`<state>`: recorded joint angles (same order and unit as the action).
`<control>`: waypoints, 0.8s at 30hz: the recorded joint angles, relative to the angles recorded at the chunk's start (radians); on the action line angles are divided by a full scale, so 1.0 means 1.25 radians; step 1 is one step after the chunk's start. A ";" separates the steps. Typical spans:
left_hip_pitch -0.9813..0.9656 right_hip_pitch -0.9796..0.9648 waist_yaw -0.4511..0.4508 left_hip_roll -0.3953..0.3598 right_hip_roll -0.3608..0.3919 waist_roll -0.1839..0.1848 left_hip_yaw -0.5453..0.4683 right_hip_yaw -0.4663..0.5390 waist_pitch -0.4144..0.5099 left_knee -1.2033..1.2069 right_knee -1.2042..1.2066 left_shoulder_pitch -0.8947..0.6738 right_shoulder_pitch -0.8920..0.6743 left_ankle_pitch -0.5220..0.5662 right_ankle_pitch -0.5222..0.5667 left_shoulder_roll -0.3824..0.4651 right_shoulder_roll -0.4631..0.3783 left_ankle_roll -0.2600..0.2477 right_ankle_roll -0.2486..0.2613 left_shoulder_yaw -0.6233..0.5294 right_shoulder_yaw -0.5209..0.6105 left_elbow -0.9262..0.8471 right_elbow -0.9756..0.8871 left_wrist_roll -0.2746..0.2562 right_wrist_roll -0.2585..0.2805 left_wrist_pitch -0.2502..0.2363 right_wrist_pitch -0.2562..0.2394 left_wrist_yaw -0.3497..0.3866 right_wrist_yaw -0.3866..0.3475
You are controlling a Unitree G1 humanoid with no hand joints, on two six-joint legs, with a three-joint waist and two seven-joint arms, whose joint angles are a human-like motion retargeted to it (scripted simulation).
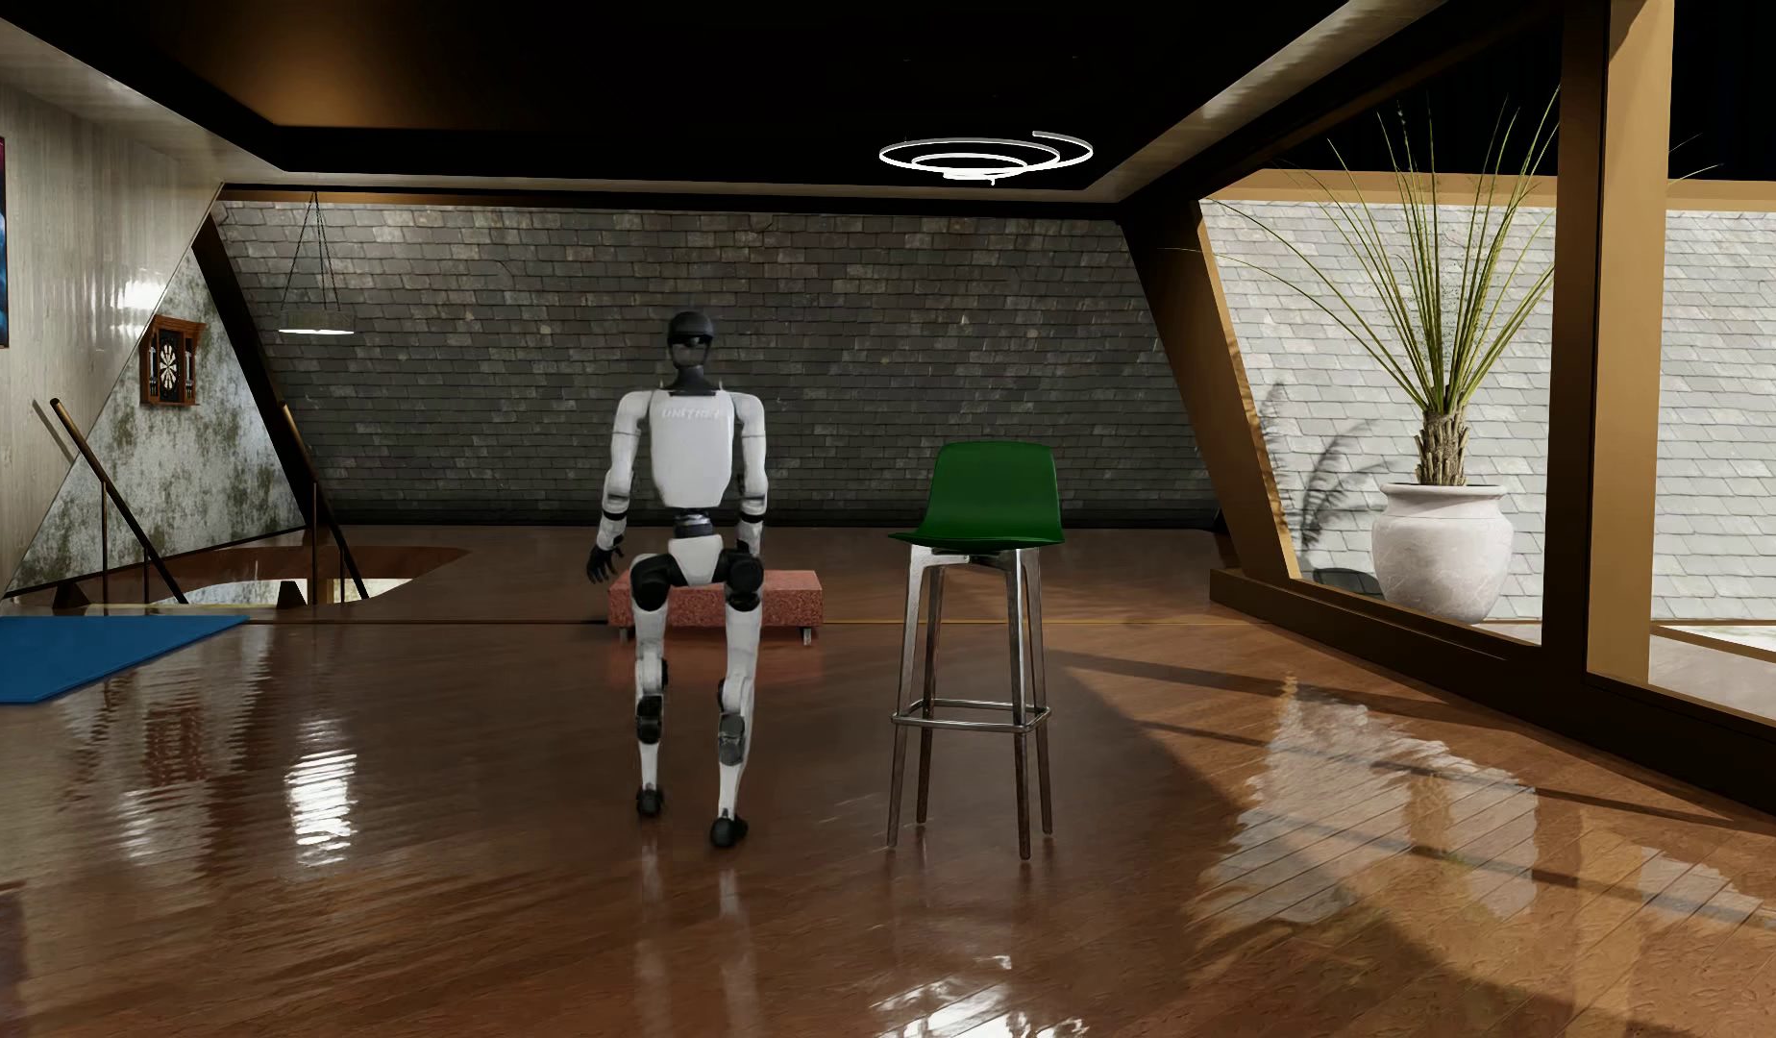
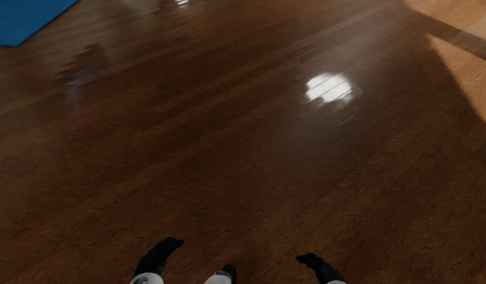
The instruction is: Walk to the coffeetable
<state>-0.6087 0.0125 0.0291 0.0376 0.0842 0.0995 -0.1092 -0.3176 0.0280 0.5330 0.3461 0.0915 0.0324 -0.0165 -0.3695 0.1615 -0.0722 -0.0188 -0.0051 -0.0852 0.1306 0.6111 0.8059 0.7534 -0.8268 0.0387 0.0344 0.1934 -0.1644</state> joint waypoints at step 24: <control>0.535 -0.466 -0.031 -0.170 -0.159 -0.140 0.047 0.215 0.009 -0.155 -0.119 -0.263 0.163 -0.234 0.272 -0.119 -0.059 0.065 0.172 -0.103 -0.007 0.140 -0.017 0.087 0.030 -0.055 0.107 0.035 0.062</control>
<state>0.0604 -0.5702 -0.0092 -0.1750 -0.1151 -0.0753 -0.0503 -0.0495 0.0387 0.3390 0.1968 -0.2374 0.2364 -0.3096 -0.0299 0.0128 -0.1461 0.0623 0.2104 -0.2143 0.1222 0.7859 0.7851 0.8627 -0.7898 -0.0304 0.1678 0.2370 -0.0873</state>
